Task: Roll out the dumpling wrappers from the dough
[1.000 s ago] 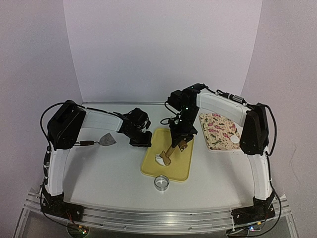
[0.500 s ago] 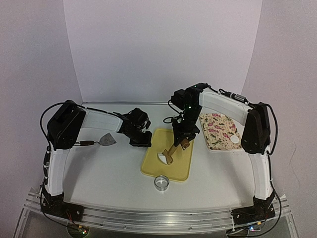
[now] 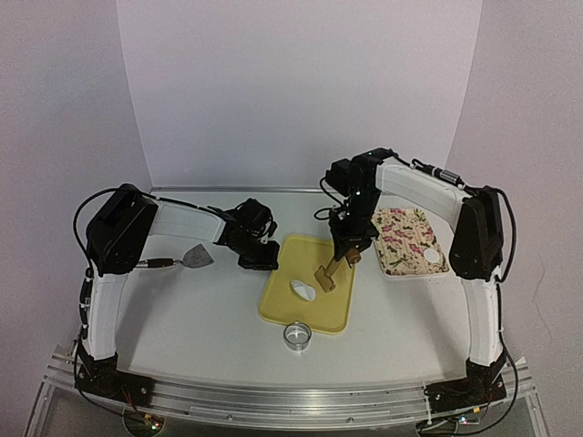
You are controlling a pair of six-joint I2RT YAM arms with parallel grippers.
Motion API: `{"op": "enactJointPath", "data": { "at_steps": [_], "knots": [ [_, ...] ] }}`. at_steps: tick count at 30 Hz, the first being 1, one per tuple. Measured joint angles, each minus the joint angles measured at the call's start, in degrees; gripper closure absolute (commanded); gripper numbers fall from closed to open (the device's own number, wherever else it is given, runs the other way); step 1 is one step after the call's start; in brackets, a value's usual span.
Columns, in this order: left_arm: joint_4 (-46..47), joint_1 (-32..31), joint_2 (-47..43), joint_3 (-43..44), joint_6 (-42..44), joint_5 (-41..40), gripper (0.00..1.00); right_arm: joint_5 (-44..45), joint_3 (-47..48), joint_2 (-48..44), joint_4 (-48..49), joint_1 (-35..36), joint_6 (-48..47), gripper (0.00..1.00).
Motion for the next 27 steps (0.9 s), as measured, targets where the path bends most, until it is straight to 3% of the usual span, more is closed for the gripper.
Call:
{"op": "enactJointPath", "data": {
  "at_steps": [12,20,27],
  "knots": [
    [0.35,0.13,-0.02,0.01,0.09,0.54,1.0,7.29,2.93,0.27,-0.64,-0.4,0.02,1.0],
    [-1.1,0.26,0.57,1.4,1.08,1.43,1.0,0.81,5.2,-1.98,-1.03,-0.31,-1.76,1.0],
    [-1.3,0.28,2.12,3.7,3.43,2.54,1.0,-2.9,3.61,-10.67,-1.31,5.8,-2.64,1.0]
  ]
}}
